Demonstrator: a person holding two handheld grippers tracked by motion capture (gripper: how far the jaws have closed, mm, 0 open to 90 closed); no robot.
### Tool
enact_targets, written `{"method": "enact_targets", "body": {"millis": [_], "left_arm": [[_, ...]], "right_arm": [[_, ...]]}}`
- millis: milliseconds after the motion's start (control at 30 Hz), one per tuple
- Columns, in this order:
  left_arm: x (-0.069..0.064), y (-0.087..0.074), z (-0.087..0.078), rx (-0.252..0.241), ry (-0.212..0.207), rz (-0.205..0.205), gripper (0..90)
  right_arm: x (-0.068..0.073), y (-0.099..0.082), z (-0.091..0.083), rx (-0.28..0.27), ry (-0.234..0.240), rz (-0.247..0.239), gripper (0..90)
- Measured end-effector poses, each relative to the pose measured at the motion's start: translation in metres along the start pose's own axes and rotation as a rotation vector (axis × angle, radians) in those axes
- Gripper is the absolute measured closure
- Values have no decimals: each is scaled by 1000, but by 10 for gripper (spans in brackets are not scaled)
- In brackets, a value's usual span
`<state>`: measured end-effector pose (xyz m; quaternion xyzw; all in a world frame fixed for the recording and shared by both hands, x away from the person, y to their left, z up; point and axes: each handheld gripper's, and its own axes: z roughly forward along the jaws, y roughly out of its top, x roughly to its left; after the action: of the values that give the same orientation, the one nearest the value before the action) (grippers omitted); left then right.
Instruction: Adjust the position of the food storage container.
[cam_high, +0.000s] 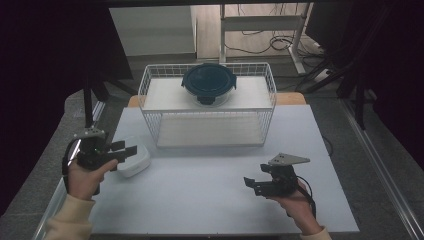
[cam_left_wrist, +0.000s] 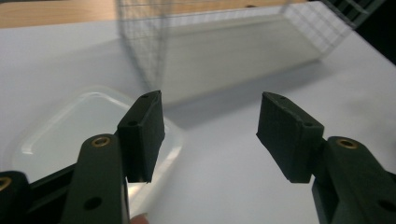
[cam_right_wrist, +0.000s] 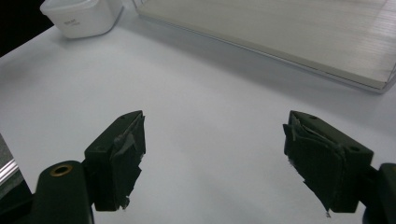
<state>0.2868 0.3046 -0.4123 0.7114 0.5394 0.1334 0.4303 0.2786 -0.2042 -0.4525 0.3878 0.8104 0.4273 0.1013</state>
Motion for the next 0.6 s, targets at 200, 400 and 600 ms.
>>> {"method": "enact_targets", "body": {"millis": [200, 400, 600], "left_arm": [[49, 9, 29, 60, 46, -75, 428], [84, 19, 52, 111, 102, -104, 479], [107, 24, 63, 120, 125, -179, 732]], "right_arm": [[1, -2, 4, 14, 4, -2, 207], [0, -3, 5, 18, 2, 3, 207], [-1, -4, 5, 20, 0, 5, 207]]}}
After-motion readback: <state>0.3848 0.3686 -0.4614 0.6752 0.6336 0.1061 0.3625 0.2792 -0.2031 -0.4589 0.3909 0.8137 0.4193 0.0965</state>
